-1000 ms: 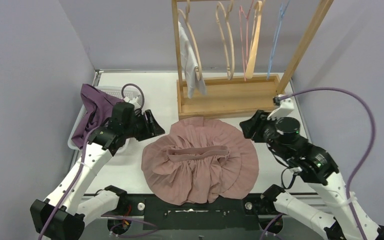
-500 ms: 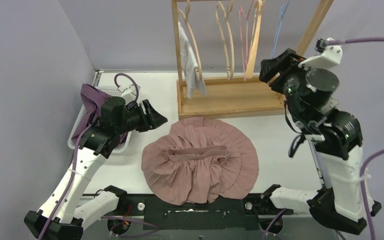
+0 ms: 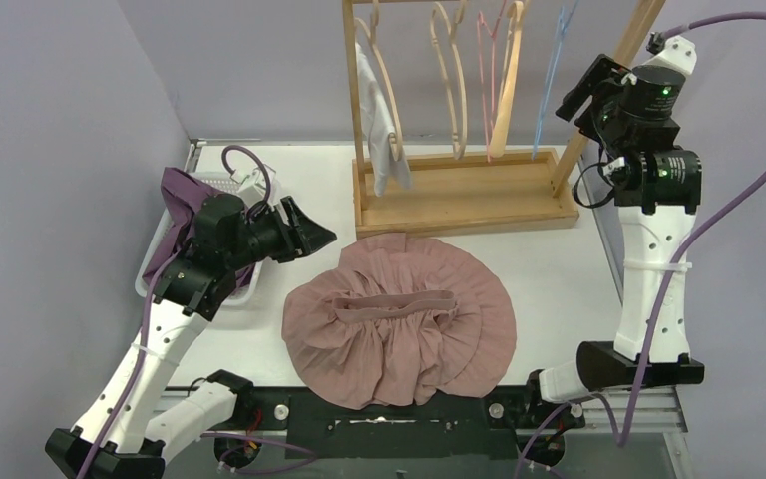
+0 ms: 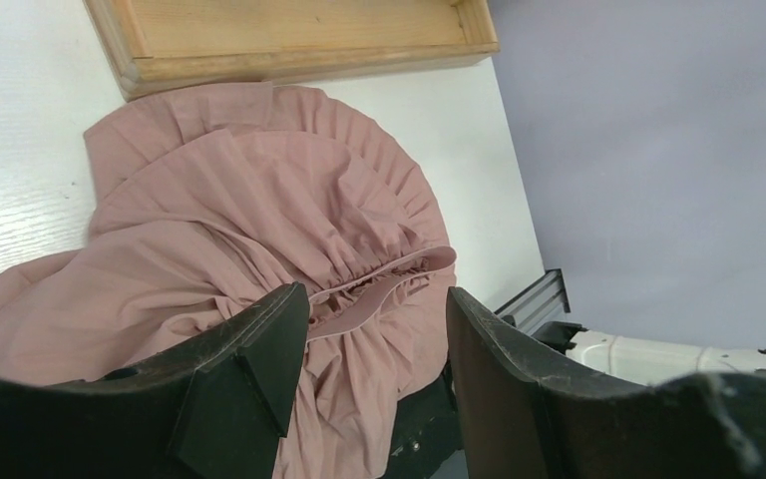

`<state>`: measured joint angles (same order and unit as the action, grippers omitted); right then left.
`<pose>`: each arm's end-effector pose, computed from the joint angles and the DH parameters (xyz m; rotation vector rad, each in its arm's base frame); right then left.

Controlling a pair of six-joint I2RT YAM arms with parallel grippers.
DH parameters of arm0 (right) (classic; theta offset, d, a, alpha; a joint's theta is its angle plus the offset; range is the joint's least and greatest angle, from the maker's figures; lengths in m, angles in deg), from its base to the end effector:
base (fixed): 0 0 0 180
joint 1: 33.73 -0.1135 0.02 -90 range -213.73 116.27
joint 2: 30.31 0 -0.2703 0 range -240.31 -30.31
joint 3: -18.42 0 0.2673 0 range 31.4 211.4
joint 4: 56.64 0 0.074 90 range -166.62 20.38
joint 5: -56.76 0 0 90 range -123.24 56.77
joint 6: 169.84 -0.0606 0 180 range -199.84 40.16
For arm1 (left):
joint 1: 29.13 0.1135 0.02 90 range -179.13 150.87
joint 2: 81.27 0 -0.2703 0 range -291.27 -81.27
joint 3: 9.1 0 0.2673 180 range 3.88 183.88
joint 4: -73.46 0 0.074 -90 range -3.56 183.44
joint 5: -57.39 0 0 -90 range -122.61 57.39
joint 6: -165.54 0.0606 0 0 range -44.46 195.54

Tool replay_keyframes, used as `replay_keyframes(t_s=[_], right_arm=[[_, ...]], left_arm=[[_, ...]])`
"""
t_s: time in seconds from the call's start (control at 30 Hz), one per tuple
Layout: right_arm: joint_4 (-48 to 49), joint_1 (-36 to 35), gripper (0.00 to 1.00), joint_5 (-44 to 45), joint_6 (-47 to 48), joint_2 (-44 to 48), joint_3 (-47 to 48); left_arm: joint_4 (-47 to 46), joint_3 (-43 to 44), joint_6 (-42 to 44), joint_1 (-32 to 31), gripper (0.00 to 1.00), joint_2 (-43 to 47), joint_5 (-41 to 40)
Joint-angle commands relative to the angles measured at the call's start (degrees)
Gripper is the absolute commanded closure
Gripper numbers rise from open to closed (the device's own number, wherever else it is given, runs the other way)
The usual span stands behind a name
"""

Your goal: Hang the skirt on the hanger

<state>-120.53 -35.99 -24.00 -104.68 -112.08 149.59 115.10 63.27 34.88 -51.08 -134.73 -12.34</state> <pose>0.2850 0.0015 0.5505 0.4682 1.7632 0.1873 0.2079 -0.1064 0.3667 -0.0942 2.0959 -1.0383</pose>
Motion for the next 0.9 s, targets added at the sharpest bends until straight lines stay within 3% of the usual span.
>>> replay_keyframes(t_s=[0.0, 0.17, 0.37, 0.5, 0.8, 0.87], right_arm=[[5.64, 3.73, 0.26, -16.36, 4.51, -2.36, 0.17], [4.75, 5.17, 0.24, -19.33, 7.23, -6.80, 4.08], [5.44, 5.25, 0.27, -15.45, 9.46, -10.14, 4.20], [6.76, 4.73, 0.39, -12.63, 12.99, -11.73, 4.16], [8.67, 1.98, 0.79, -10.62, 20.96, -13.06, 4.34], [8.38, 1.95, 0.81, -10.95, 21.84, -13.79, 4.90]], left_arm=[[-4.76, 0.50, -0.91, 0.33, 0.48, 1.00, 1.69], [-4.61, 0.94, -0.60, 0.33, 0.48, 0.51, 1.47], [-4.50, 1.54, -0.23, 0.33, 0.48, -0.55, 1.26], [-4.32, 2.39, 0.61, 0.33, 0.47, -1.72, 1.29], [-4.66, 4.35, 2.36, 0.33, 0.47, -4.39, 1.17], [-4.66, 4.64, 2.69, 0.33, 0.47, -4.85, 1.09]])
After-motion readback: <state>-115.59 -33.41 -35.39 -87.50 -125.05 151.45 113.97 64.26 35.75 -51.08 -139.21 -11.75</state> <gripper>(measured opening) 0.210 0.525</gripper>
